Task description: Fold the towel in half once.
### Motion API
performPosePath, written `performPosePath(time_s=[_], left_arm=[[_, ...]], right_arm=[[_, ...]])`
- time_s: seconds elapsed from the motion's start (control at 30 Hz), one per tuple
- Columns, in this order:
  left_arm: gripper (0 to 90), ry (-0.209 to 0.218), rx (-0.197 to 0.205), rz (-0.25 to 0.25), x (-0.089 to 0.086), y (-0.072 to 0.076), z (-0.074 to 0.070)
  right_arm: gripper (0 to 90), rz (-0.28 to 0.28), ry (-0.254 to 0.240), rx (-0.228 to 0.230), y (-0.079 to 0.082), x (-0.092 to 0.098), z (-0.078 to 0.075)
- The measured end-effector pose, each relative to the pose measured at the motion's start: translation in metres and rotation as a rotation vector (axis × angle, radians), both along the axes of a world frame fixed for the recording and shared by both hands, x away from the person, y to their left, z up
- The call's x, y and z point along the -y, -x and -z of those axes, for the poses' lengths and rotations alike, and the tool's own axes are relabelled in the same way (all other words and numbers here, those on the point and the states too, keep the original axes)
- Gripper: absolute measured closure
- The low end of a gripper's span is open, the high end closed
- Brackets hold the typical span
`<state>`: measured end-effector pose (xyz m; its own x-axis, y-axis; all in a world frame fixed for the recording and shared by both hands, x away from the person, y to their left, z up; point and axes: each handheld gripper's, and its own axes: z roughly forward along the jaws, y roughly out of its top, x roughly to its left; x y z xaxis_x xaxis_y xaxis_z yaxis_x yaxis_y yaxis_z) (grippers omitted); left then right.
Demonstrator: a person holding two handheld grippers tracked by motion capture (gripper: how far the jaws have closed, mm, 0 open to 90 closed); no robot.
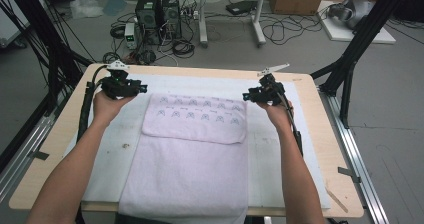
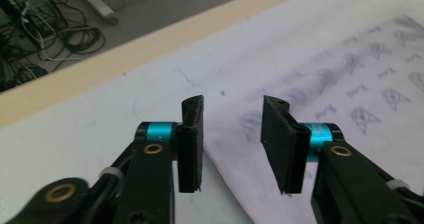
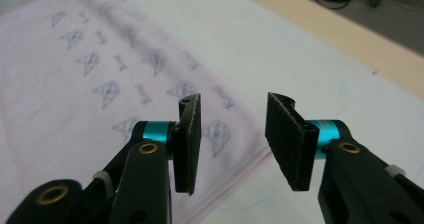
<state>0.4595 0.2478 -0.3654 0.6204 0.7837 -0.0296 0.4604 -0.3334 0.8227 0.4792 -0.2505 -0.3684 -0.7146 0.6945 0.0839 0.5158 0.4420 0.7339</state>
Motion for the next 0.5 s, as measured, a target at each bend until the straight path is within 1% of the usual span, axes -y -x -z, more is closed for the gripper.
performPosePath(time_s=[0.03,0.07,0.1,0.13,0.17,0.2,0.23,0.3,0.33,0.4,0.43,0.5], left_arm=[[59.2,0.005,-0.01,0.011,-0.002,0.005,0.005],[58.2,0.007,-0.013,0.018,-0.003,0.009,0.009],[57.7,0.008,-0.012,0.026,-0.004,0.012,0.012],[57.3,0.006,-0.018,0.039,-0.004,0.016,0.016],[56.4,0.004,-0.022,0.053,-0.003,0.021,0.019],[56.1,0.005,-0.023,0.065,-0.003,0.026,0.024],[56.1,0.001,-0.026,0.075,-0.002,0.029,0.026],[55.9,-0.005,-0.031,0.104,0.0,0.039,0.033],[56.0,-0.009,-0.041,0.116,0.001,0.041,0.034],[56.0,-0.019,-0.035,0.142,0.003,0.05,0.039],[56.1,-0.01,-0.038,0.149,0.004,0.053,0.041],[57.3,-0.007,-0.046,0.173,0.005,0.059,0.044]], right_arm=[[51.0,-0.007,0.002,-0.044,0.001,0.0,0.004],[51.1,-0.016,0.01,-0.078,0.005,0.0,0.008],[52.9,-0.026,0.015,-0.056,0.01,-0.001,0.01],[55.1,-0.03,0.014,-0.021,0.017,-0.002,0.012],[54.6,-0.039,0.02,0.003,0.024,-0.003,0.014],[53.9,-0.047,0.011,-0.001,0.029,-0.003,0.017],[53.7,-0.056,-0.003,-0.015,0.035,-0.004,0.02],[53.8,-0.068,-0.002,-0.007,0.045,-0.004,0.026],[53.8,-0.078,-0.002,-0.005,0.05,-0.005,0.029],[53.9,-0.089,0.009,-0.012,0.059,-0.006,0.034],[54.0,-0.098,0.004,-0.01,0.065,-0.007,0.038],[54.1,-0.109,0.005,-0.017,0.073,-0.008,0.043]])
